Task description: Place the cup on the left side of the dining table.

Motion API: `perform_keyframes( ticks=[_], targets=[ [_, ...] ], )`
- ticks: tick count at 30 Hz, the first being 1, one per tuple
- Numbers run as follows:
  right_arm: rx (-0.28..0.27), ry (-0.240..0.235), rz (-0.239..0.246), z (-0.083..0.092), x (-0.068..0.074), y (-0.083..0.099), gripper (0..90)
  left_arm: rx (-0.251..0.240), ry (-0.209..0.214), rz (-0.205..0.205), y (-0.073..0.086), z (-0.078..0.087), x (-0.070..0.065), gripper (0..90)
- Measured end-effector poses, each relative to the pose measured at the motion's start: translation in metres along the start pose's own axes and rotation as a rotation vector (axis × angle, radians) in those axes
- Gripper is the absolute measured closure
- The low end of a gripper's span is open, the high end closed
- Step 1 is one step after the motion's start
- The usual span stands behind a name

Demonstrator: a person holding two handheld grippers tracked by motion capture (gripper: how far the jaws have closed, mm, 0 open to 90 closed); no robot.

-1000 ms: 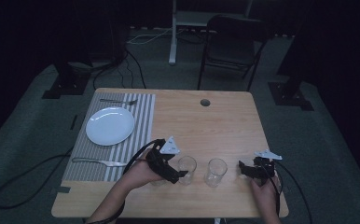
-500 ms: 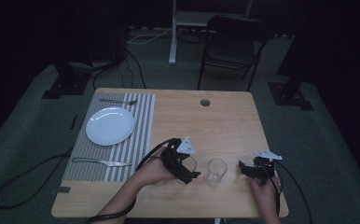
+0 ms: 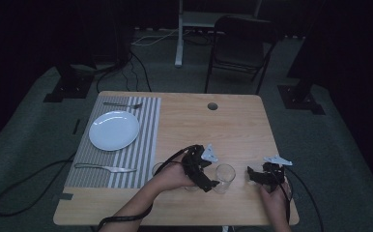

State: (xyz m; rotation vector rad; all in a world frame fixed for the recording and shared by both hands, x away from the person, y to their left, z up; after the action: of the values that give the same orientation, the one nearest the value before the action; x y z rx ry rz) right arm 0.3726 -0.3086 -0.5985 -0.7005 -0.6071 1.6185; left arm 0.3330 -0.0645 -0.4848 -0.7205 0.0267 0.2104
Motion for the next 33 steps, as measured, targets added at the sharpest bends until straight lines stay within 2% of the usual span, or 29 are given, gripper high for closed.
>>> perform_keyframes(
  ticks=[2, 3, 6, 7, 10, 13, 16, 20, 21, 26, 27, 29, 32, 33],
  targets=[
    [0.000, 0.000, 0.000, 0.000, 0.000, 0.000, 13.7, 0.015, 0.027, 0.001, -0.002, -0.005, -0.003, 4.3],
    [0.000, 0.000, 0.000, 0.000, 0.000, 0.000, 13.7, 0.029, 0.011, -0.002, -0.003, -0.007, -0.003, 4.3],
    [0.000, 0.000, 0.000, 0.000, 0.000, 0.000, 13.7, 0.047, 0.007, -0.003, -0.007, -0.013, -0.003, 4.3],
    [0.000, 0.000, 0.000, 0.000, 0.000, 0.000, 13.7, 0.050, 0.023, -0.003, -0.009, -0.015, -0.003, 4.3],
    [-0.001, 0.000, 0.000, 0.000, 0.000, 0.000, 13.7, 0.054, 0.023, 0.004, -0.012, -0.020, -0.003, 4.3],
    [-0.001, 0.000, 0.000, 0.000, 0.000, 0.000, 13.7, 0.081, 0.035, 0.040, -0.016, -0.028, -0.002, 4.3],
    [-0.001, 0.000, 0.000, 0.000, 0.000, 0.000, 13.7, 0.096, 0.028, 0.051, -0.019, -0.031, -0.001, 4.3],
    [0.000, 0.000, 0.000, 0.000, 0.000, 0.000, 13.7, 0.125, 0.029, 0.044, -0.023, -0.036, -0.002, 4.4],
    [-0.001, 0.000, 0.000, 0.000, 0.000, 0.000, 13.7, 0.130, 0.013, 0.039, -0.024, -0.037, -0.002, 4.9],
    [0.000, 0.000, 0.000, 0.000, 0.000, 0.000, 13.7, 0.156, 0.020, 0.029, -0.026, -0.043, -0.005, 6.2],
    [-0.001, 0.000, 0.000, 0.000, 0.000, 0.000, 13.7, 0.154, 0.023, 0.029, -0.026, -0.043, -0.005, 10.8],
    [0.000, 0.000, 0.000, 0.000, 0.000, 0.000, 13.7, 0.158, 0.020, 0.032, -0.027, -0.044, -0.005, 12.0],
    [0.000, 0.000, 0.000, 0.000, 0.000, 0.000, 13.7, 0.199, 0.030, 0.034, -0.028, -0.049, -0.007, 16.2],
    [0.000, 0.000, 0.000, 0.000, 0.000, 0.000, 13.7, 0.207, 0.024, 0.036, -0.028, -0.050, -0.007, 22.1]
  ],
)
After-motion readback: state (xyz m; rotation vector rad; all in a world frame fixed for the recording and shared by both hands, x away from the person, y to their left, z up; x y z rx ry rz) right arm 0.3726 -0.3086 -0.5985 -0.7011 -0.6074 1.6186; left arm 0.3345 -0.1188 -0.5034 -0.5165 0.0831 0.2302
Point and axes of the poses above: each handheld gripper's, and its own axes: z roughly backward along the jaws, y roughly out of its underside, x roughly to its left, the point moved 7 cm from there along -z, roughly forward along the jaws, and after that the axes turned 10 degrees about y, right-handed, at the moved point
